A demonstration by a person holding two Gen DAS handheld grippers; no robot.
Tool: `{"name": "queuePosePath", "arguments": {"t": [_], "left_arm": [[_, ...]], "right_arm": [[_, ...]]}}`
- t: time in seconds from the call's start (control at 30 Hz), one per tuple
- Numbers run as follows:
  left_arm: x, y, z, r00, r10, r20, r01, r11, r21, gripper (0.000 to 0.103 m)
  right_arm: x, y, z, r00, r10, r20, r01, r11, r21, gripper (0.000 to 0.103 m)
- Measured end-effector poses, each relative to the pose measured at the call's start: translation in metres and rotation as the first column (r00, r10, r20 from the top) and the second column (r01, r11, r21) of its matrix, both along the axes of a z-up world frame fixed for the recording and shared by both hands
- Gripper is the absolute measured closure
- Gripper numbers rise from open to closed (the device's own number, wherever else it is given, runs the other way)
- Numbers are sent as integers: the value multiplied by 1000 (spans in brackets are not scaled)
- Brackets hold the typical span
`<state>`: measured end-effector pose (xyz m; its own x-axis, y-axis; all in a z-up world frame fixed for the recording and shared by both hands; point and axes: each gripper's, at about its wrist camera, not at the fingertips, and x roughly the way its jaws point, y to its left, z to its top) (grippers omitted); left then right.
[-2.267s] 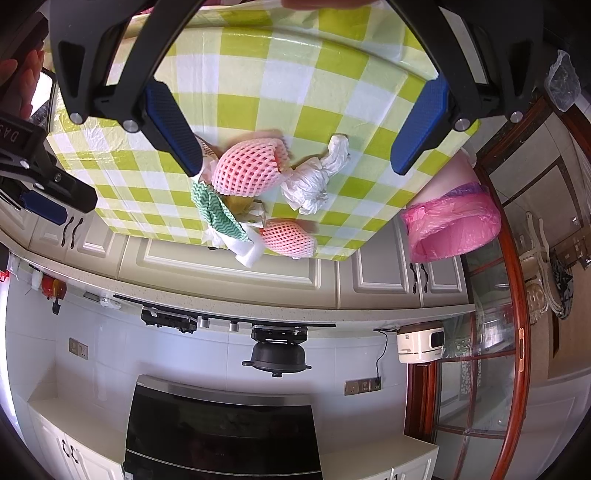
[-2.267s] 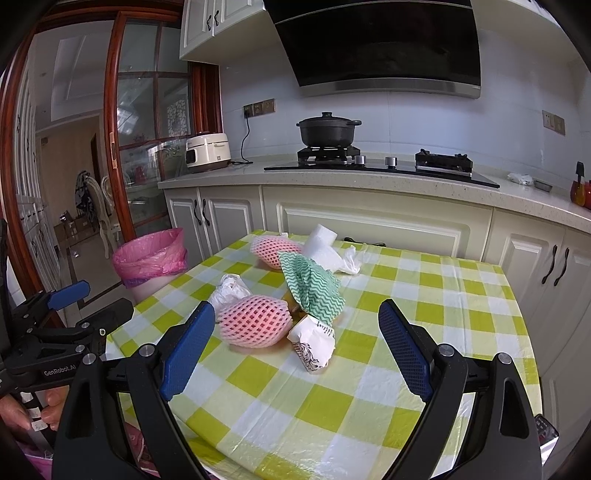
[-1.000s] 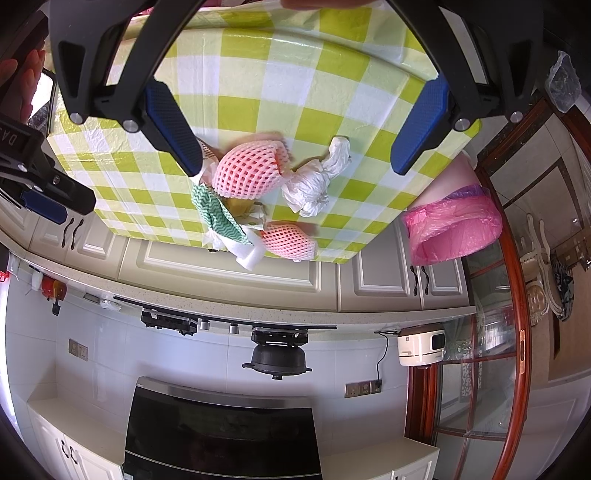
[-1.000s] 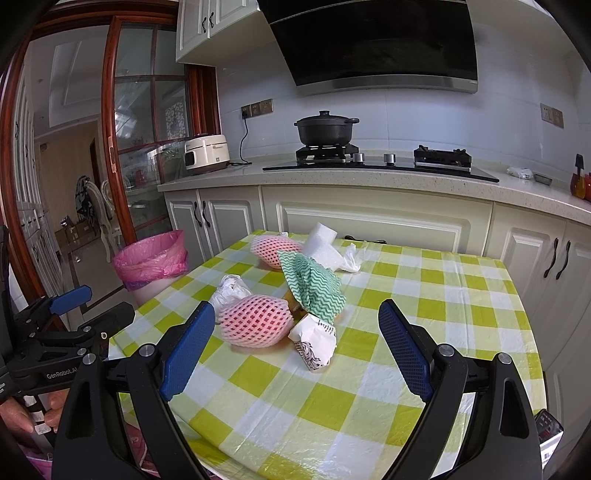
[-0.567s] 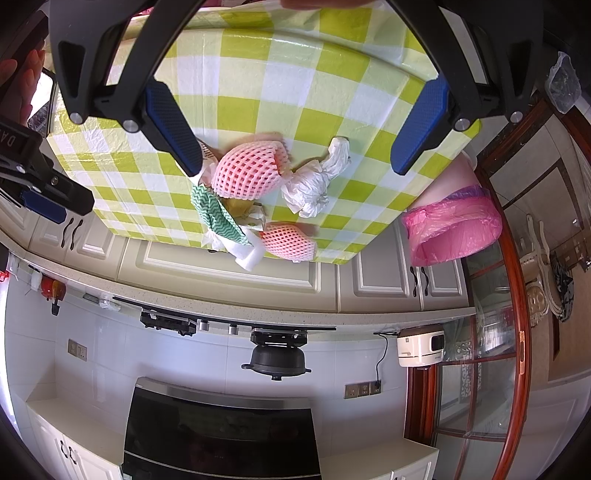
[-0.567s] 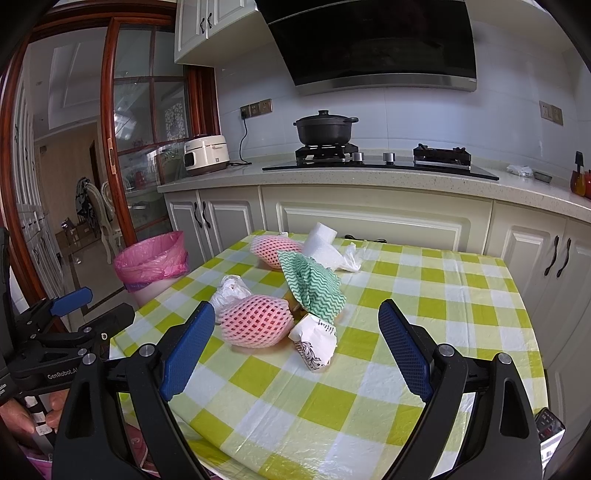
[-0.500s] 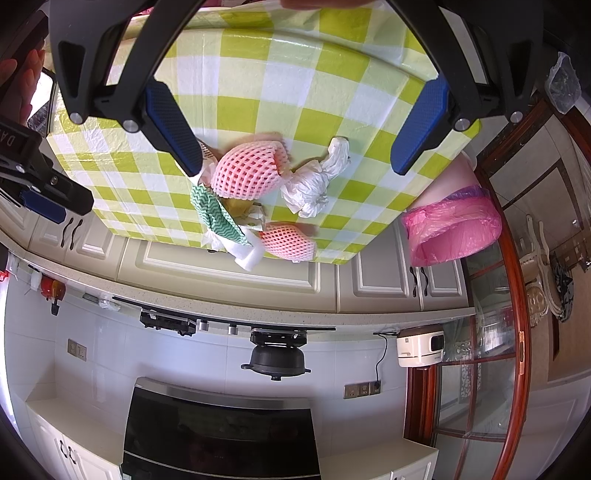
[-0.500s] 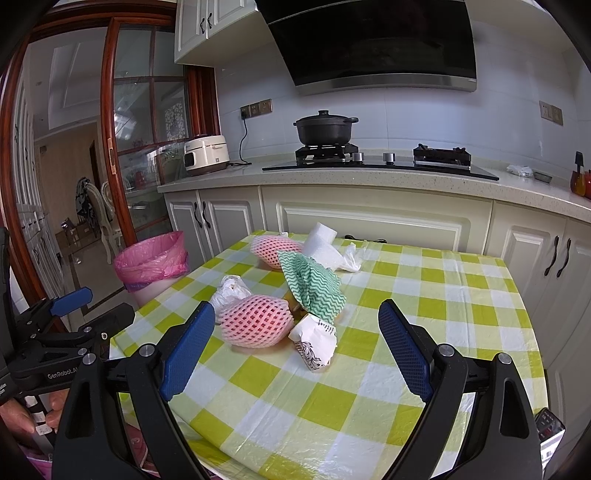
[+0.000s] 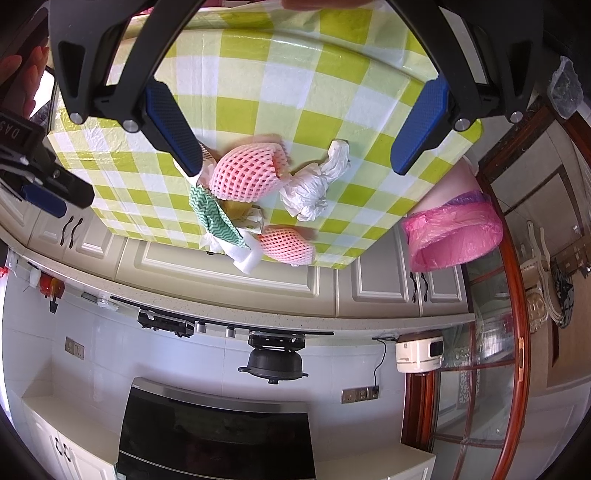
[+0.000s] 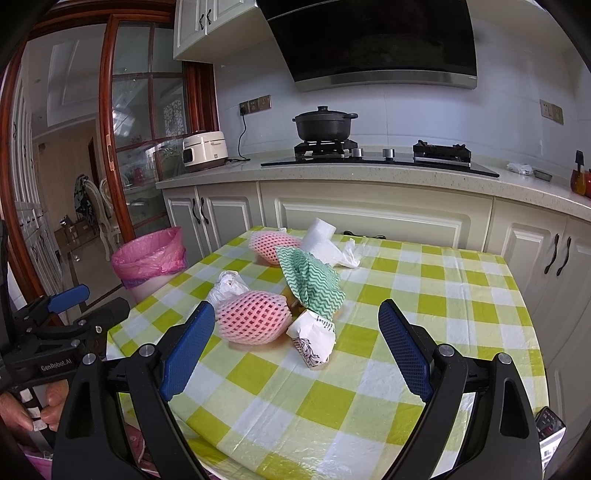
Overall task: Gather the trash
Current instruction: 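Grasp the white printed paper cup with the right gripper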
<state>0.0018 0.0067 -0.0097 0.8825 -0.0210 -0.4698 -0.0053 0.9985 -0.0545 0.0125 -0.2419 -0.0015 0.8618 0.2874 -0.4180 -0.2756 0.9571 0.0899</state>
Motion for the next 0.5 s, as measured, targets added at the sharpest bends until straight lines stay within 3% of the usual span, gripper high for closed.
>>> {"name": "queuePosePath", "arguments": {"t": [0.23, 0.5], "left_arm": [[24, 17, -7, 998, -40, -45, 38, 999, -25, 5], [69, 38, -32, 995, -3, -104, 6, 1000, 25, 5]], "right_arm": [[17, 3, -20, 998, -10, -60, 9, 1000, -15, 18], [56, 6, -53, 989, -14, -148, 8, 999, -46, 18]]}}
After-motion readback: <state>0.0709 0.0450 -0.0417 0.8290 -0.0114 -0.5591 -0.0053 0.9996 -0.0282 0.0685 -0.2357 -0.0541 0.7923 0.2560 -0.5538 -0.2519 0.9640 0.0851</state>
